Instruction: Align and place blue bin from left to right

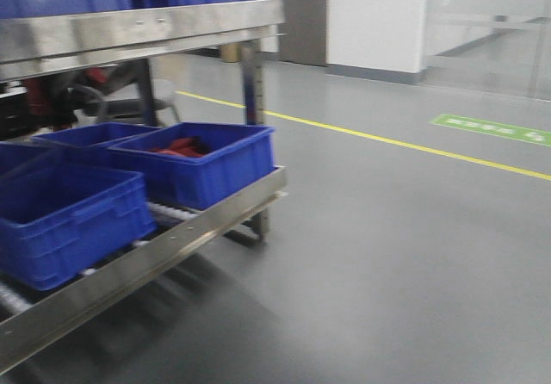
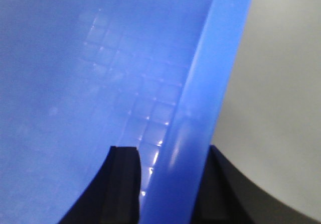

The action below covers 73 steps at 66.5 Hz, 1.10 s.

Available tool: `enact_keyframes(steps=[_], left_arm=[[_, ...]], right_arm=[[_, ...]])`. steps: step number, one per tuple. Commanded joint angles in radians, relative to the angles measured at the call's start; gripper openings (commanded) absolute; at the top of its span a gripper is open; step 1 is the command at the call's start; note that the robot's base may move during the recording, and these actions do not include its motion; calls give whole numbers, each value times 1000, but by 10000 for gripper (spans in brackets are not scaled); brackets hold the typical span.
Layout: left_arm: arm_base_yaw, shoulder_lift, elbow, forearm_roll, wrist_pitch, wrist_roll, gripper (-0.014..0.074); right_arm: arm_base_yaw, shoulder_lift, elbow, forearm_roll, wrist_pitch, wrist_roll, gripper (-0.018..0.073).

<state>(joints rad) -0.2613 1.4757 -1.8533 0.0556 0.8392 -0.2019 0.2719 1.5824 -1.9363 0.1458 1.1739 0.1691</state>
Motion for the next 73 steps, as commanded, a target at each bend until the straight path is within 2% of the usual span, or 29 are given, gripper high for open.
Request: enact_keyframes(steps=[1,73], left_arm=[[-14,-24,-17,-24,-104,16,-111],[-14,-24,-17,-24,-104,16,-111]], right_arm=[[7,-19,-18,52,-82,-12,-69],[7,-19,-18,52,-82,-12,-69]])
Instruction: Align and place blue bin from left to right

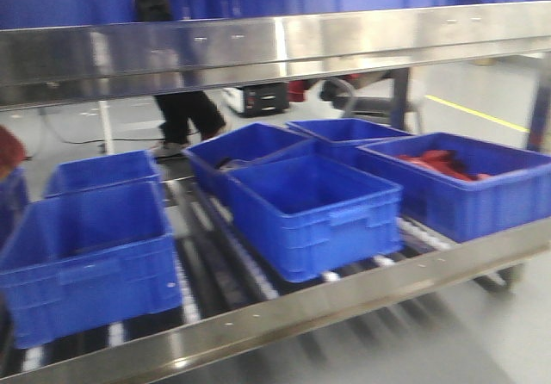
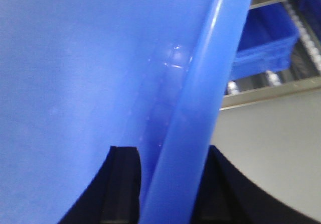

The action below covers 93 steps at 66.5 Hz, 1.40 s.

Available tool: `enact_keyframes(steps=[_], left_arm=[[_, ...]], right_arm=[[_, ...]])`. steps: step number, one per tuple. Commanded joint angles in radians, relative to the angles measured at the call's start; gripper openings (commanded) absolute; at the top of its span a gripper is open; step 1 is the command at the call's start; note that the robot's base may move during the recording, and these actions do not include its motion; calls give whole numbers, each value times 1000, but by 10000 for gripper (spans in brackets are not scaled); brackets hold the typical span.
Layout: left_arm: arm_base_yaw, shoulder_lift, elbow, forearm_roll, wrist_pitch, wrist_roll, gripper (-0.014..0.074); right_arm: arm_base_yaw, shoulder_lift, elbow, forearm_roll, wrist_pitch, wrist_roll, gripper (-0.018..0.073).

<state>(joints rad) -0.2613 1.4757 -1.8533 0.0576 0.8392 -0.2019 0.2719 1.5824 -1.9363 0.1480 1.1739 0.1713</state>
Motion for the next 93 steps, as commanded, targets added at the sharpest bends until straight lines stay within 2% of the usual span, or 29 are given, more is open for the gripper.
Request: enact_keyframes(steps=[1,93], left_arm=[[-14,-24,-17,-26,-104,16,-111],[-14,-24,-17,-26,-104,16,-111]], right_arm=[[7,-19,-18,50,-82,-14,-69],[7,-19,-18,50,-82,-14,-69]])
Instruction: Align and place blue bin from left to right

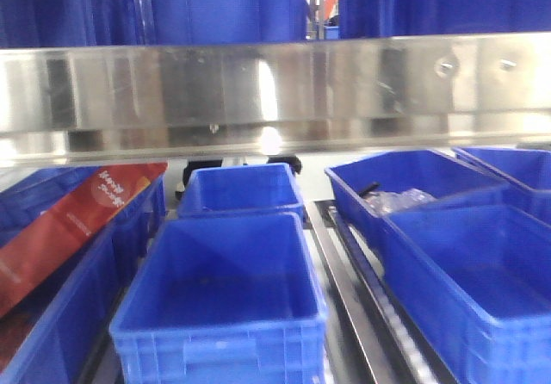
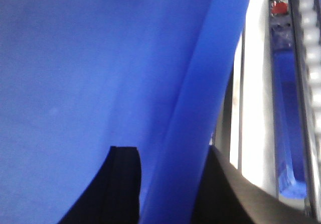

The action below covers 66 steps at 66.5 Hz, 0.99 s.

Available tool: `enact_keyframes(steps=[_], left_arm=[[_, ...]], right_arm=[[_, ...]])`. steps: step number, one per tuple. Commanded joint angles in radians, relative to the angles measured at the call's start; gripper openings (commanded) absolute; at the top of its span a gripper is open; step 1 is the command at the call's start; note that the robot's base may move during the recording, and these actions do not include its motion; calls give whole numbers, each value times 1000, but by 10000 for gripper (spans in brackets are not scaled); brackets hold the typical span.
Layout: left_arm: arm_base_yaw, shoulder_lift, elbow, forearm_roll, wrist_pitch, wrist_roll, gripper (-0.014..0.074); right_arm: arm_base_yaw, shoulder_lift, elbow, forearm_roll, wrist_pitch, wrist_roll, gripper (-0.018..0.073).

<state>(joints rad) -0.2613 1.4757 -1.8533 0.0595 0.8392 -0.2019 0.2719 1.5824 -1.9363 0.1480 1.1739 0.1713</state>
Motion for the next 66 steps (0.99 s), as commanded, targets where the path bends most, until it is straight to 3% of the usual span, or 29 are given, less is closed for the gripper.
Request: enact_keyframes(steps=[1,66], left_arm=[[-14,-24,-17,-28,-104,16,-111],[-14,-24,-17,-28,-104,16,-111]], right_arm=[[7,-19,-18,50,-82,-14,-69],[7,-19,-18,50,-82,-14,-69]])
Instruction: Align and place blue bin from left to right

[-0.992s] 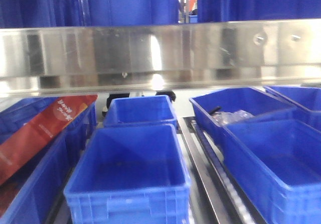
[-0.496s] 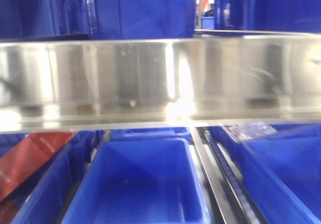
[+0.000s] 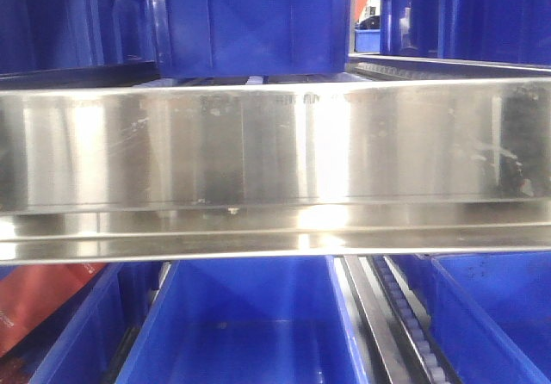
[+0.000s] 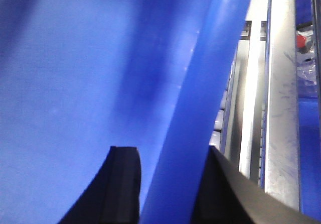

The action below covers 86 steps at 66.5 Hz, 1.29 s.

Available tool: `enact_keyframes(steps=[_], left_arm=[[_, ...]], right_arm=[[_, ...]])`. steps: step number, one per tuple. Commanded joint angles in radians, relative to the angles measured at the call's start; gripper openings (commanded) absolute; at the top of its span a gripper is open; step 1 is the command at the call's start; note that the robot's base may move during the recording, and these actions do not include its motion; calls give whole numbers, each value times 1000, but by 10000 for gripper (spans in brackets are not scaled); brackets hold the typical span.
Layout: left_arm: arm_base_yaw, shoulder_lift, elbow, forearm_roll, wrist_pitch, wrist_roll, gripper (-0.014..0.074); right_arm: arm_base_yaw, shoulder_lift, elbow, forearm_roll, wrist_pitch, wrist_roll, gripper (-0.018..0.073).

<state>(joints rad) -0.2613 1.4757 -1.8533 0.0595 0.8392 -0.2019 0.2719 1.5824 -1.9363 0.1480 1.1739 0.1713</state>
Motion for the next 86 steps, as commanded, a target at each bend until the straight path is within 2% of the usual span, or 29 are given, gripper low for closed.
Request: enact_keyframes(steps=[1,72,86], left_arm=[[-14,-24,-17,-28,-104,16,-111],[-14,-23,-17,-37,-93,16,-111],[-14,13,-17,-60,-40,16,-111]], right_arm=[[7,-19,-18,50,-82,-14,-69],[7,-21,-18,50,-107,-14,-69],[-38,-6,-18,50,-142,-14,-69]])
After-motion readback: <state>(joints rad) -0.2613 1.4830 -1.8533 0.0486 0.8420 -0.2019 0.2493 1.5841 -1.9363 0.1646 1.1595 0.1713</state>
